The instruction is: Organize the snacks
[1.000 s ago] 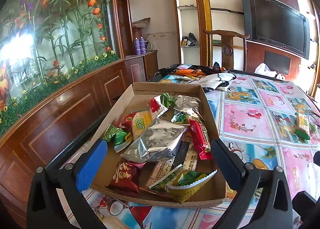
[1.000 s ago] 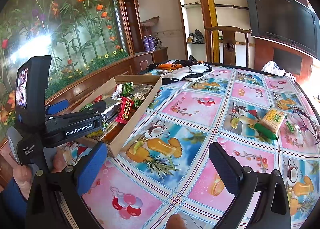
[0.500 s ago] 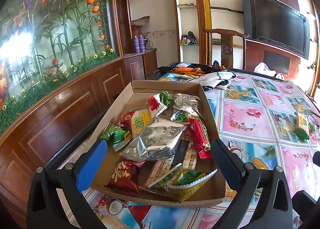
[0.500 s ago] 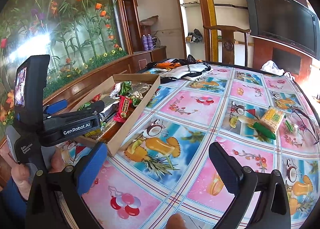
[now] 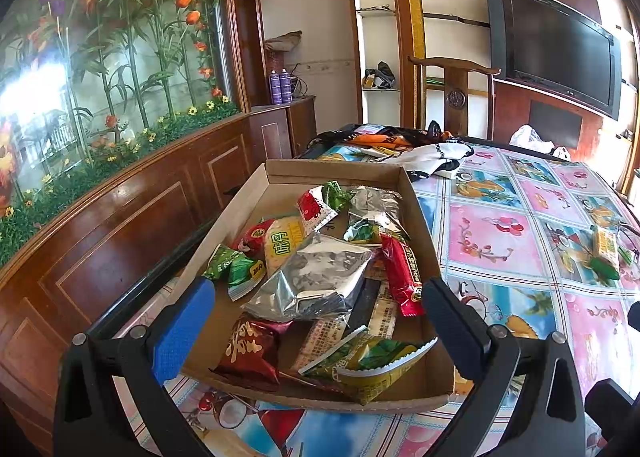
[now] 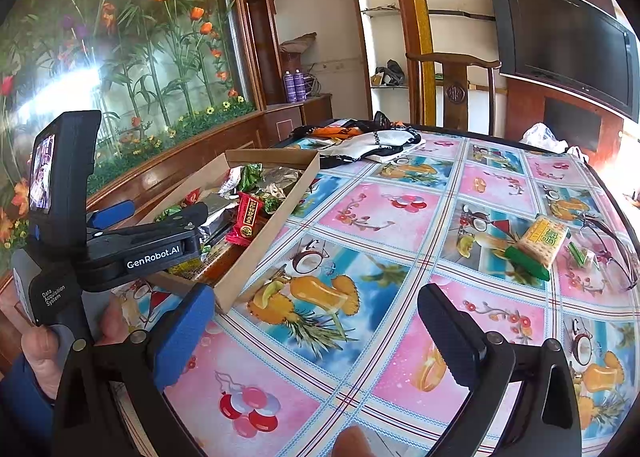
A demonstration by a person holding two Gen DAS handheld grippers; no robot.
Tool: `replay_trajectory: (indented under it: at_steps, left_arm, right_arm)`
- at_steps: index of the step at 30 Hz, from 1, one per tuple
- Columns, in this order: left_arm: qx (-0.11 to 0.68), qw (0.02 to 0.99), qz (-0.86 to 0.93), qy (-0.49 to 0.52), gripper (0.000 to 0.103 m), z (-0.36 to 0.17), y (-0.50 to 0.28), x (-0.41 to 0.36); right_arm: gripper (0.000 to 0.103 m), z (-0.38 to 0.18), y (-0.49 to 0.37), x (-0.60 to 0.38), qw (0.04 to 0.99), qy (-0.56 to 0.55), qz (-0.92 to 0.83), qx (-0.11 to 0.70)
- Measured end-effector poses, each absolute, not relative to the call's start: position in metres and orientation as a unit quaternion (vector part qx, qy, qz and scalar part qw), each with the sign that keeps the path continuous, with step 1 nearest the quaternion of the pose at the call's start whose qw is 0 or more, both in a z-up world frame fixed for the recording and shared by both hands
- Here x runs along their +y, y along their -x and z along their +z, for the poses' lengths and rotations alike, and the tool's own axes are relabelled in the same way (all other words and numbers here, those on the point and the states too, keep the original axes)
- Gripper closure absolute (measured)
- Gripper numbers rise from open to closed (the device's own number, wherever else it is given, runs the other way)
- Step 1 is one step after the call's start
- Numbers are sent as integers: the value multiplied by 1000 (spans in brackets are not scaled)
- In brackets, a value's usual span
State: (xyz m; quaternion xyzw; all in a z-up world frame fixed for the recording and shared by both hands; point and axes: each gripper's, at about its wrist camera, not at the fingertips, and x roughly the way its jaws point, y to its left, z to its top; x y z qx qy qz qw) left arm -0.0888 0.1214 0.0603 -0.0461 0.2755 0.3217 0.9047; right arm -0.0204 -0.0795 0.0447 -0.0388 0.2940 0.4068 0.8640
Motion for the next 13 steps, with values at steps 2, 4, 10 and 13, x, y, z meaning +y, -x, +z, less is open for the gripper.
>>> replay_trajectory:
  at_steps: [2,4,10,13]
  left_arm:
    - [275,905,322,46,0,61,89,122]
    - [275,904,323,46,0,61,89,122]
    - [256,897,360,27,0,65,97,120]
    - [245,899,364,14,0,66,101,113]
  right_arm:
    - [1,45,20,-80,864,39,407,294]
    - [1,45,20,-80,864,38,407,294]
    - [1,44,20,-80,865,40,405,294]
    - [1,45,19,-81,866,40,403,294]
